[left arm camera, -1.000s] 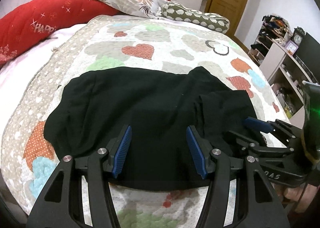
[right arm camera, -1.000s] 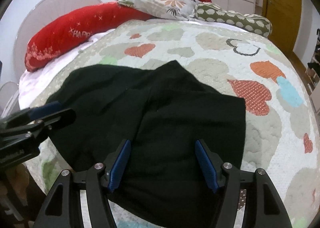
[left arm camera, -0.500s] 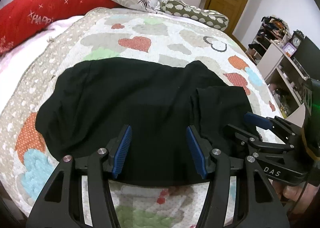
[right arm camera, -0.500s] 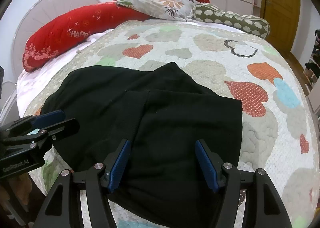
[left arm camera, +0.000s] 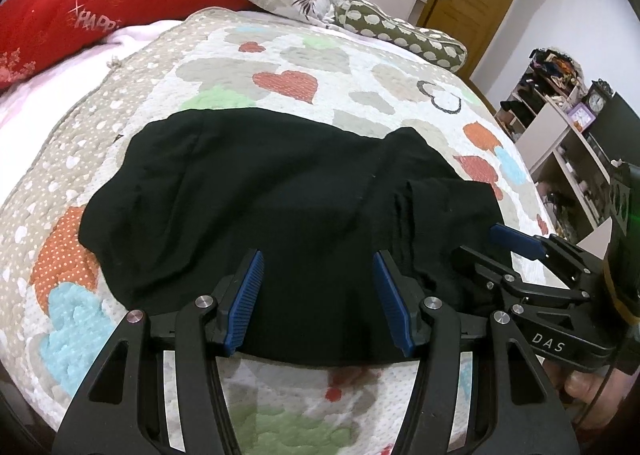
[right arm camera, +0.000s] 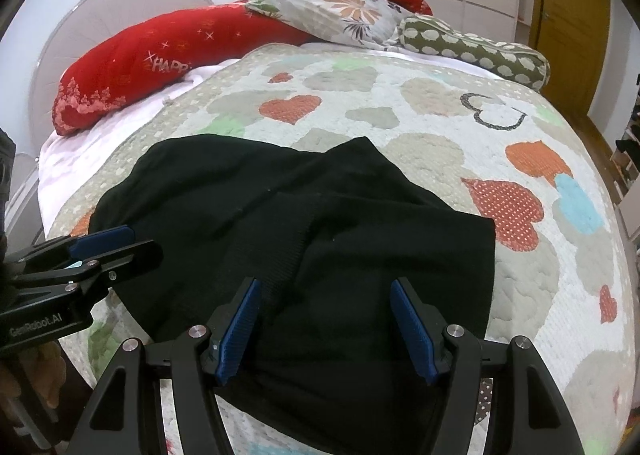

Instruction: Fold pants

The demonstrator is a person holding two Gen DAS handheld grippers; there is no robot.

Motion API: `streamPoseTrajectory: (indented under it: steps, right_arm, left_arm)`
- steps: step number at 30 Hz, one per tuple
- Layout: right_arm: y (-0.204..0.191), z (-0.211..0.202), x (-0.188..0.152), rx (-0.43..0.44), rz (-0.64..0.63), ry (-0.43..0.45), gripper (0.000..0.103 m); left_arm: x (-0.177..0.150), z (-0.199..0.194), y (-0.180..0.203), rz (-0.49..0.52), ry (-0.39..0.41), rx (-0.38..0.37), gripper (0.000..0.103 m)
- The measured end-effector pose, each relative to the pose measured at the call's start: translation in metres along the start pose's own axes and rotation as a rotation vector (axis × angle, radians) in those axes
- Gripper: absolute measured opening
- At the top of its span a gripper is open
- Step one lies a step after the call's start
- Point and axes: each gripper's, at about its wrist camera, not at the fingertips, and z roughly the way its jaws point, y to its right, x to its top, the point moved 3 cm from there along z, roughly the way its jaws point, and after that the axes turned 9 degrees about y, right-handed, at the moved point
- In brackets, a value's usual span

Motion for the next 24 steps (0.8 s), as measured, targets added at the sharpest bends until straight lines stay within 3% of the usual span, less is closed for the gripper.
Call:
streamPoseTrajectory:
  steps: [14, 24]
  right_arm:
    - [-0.008, 0.004, 0.007, 0.011, -0.021, 0.002, 0.065]
    - [-0.028, 0.016, 0.023, 0.054, -0.066, 0.002, 0.065]
  left_arm:
    - [0.004, -0.009, -0.016, -0.036, 0.027, 0.031, 0.057]
    - [0.004, -0.016, -0.034, -0.071, 0.046, 0.093, 0.057]
